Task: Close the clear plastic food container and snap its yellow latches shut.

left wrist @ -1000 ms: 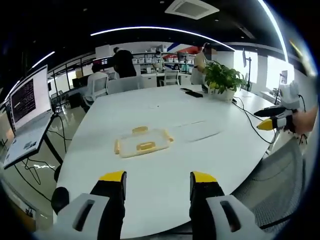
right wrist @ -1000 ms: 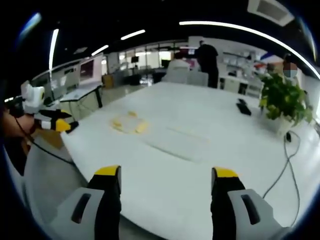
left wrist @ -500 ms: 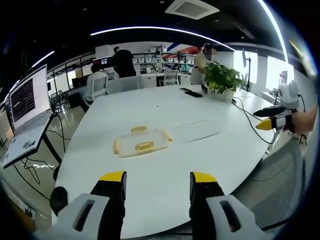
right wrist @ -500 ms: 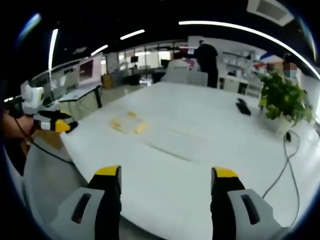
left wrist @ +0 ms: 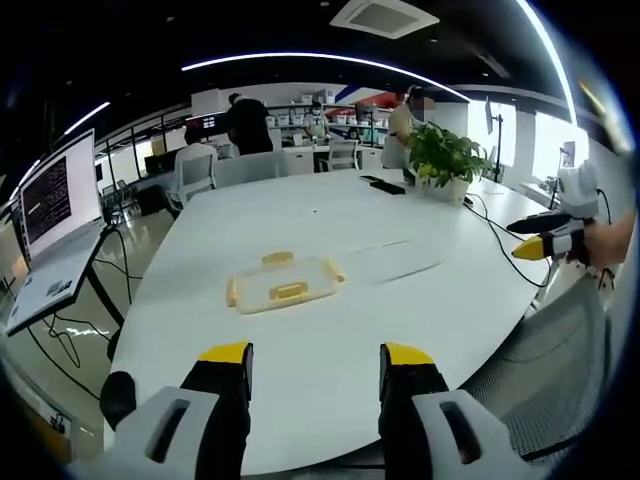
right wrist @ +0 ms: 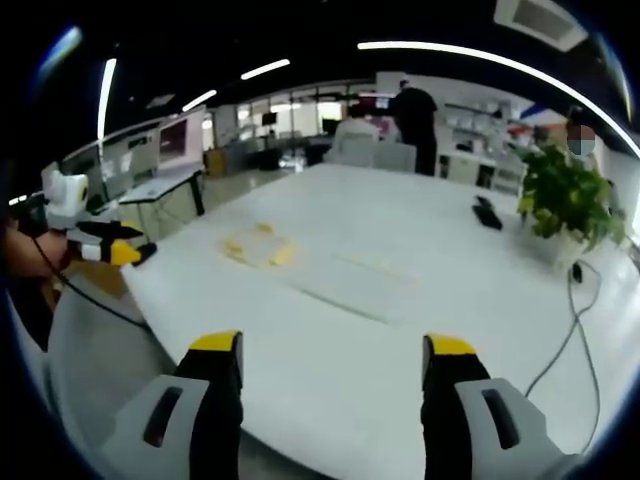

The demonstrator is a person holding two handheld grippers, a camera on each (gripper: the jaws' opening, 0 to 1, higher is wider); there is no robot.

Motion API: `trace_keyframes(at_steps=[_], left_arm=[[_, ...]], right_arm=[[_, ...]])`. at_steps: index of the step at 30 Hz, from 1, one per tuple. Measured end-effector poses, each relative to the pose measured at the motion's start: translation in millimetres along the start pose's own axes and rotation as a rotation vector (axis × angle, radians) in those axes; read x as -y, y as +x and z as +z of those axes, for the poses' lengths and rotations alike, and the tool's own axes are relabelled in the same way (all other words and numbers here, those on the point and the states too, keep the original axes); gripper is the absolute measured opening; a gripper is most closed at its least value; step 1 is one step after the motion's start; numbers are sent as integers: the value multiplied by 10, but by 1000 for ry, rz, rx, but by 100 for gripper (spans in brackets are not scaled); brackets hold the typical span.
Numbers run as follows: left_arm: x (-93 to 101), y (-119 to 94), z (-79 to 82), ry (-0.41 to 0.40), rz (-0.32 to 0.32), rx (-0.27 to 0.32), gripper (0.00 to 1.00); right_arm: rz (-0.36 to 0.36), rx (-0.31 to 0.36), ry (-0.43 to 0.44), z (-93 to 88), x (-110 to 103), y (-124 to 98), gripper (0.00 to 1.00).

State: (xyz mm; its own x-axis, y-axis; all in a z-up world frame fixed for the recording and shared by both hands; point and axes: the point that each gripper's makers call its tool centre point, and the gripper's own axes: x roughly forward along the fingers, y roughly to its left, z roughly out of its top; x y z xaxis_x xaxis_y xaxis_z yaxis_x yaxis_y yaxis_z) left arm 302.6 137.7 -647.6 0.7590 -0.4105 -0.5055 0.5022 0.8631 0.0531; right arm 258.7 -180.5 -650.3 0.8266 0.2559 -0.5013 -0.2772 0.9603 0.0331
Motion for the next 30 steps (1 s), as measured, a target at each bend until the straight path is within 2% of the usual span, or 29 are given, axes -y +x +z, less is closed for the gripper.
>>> trace_keyframes(at_steps=[30], left_arm=[[19,18,11,12,-8,0,46]], right_arm=[[1,-1,-6,10,7,8,70]])
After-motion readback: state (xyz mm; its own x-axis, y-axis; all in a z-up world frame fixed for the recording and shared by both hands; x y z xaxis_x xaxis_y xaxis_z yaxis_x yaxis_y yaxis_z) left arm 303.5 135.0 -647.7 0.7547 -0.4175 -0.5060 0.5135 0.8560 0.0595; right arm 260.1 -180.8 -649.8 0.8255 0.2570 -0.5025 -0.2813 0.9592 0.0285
